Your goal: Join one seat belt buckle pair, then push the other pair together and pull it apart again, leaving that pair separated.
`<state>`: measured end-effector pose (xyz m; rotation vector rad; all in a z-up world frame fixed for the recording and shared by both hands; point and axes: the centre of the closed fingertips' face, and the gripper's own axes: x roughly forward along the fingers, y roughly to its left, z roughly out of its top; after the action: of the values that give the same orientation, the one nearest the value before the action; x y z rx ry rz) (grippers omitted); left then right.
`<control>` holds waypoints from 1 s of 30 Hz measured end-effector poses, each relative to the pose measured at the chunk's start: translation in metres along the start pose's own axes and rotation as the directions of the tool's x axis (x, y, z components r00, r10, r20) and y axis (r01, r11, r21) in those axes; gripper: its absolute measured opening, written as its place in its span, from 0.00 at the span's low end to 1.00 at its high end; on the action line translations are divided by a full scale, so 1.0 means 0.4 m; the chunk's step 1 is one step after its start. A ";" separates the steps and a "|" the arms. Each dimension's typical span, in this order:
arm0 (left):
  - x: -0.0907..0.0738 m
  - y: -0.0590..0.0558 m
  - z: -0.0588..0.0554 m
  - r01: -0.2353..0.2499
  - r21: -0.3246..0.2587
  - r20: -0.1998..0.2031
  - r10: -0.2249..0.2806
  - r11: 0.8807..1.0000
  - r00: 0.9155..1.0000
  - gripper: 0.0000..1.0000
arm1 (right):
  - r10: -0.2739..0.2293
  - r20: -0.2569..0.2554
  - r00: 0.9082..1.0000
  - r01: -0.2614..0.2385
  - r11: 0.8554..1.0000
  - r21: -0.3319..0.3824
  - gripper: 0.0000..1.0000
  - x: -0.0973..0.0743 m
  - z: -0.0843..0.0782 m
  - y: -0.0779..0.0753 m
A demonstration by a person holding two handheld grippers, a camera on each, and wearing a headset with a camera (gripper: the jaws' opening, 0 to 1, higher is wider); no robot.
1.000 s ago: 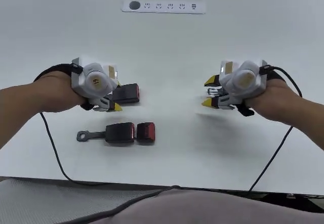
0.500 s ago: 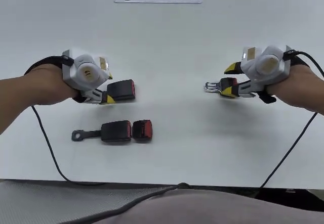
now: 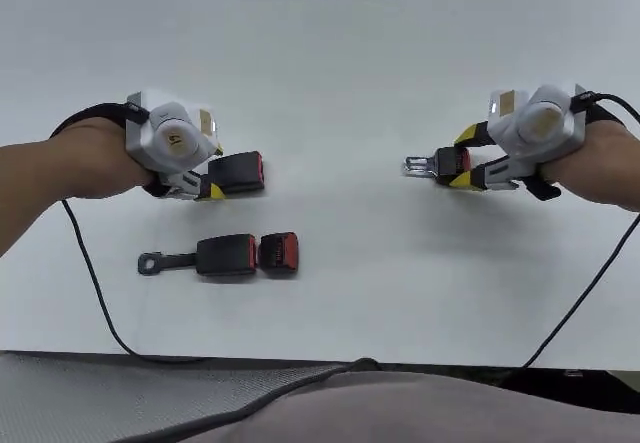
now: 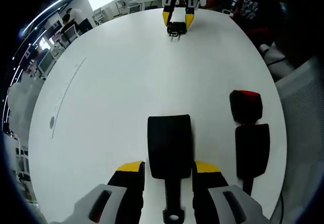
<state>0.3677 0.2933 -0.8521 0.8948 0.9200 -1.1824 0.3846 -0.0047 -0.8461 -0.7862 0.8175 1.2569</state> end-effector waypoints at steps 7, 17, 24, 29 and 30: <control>0.008 -0.008 -0.003 0.018 0.021 -0.008 -0.018 1.000 1.000 0.33 | 0.018 0.006 1.000 -0.018 1.000 -0.013 0.33 0.003 -0.008 0.002; 0.009 -0.012 -0.001 0.030 0.043 -0.001 -0.030 0.999 1.000 0.32 | 0.033 0.003 0.999 -0.033 0.999 -0.030 0.33 0.004 -0.012 0.003; 0.012 -0.012 0.000 0.042 0.055 -0.024 -0.041 0.998 0.999 0.32 | 0.026 -0.010 1.000 -0.026 0.999 -0.034 0.33 0.004 -0.012 0.004; 0.011 -0.011 -0.001 0.043 0.058 -0.029 -0.042 0.997 0.999 0.32 | 0.019 -0.016 1.000 -0.020 0.999 -0.039 0.34 0.006 -0.007 0.003; 0.011 -0.011 -0.001 0.043 0.058 -0.029 -0.041 0.997 0.999 0.32 | 0.018 -0.015 1.000 -0.019 0.999 -0.039 0.34 0.006 -0.007 0.003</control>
<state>0.3637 0.2916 -0.8568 0.9449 0.9351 -1.2409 0.3836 -0.0057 -0.8496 -0.8217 0.8160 1.2884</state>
